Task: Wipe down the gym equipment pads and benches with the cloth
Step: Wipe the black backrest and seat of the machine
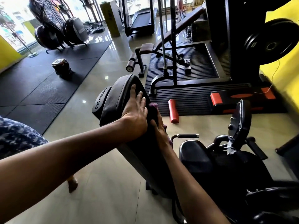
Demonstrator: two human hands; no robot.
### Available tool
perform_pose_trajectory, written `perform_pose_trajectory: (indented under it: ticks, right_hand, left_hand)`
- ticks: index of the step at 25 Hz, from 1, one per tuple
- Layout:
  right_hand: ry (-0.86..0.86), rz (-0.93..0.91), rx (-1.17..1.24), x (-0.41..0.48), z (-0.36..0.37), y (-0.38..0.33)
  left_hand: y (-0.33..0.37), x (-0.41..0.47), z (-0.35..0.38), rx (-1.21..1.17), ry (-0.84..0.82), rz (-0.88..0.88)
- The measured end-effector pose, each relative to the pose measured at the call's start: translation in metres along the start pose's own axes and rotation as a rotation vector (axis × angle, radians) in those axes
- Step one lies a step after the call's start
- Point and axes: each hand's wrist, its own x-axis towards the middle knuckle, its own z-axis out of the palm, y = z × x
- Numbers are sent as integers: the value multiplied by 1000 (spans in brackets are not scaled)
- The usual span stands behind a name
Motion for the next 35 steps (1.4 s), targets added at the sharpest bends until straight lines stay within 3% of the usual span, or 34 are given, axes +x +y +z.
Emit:
perform_pose_trajectory:
  ticks: [4,7,9,12,14,19,27,35]
  right_hand:
    - [95,296,38,4,-10,40]
    - [80,446,44,55,-20,22]
    - [48,343,37,75,-17,-3]
    - [5,28,34,59,-5,-19]
    - [47,-24,33,27,1,4]
    - [136,406,-9,21,-16,67]
    - [-20,232,-38,118,-21,-18]
    - [63,582,-81,99,-29,67]
  left_hand:
    - [5,6,0,30,-31,-4]
    - [6,8,-2,22,-35,-6]
    - [7,10,-2,18,-35,-13]
    - [9,13,-1,18,-30,-12]
    - [9,13,-1,30,-28,-6]
    - [8,14,-2,28,-27,9]
    - [10,19,1,32,-19,-1]
    - [12,19,3,50,-7,-2]
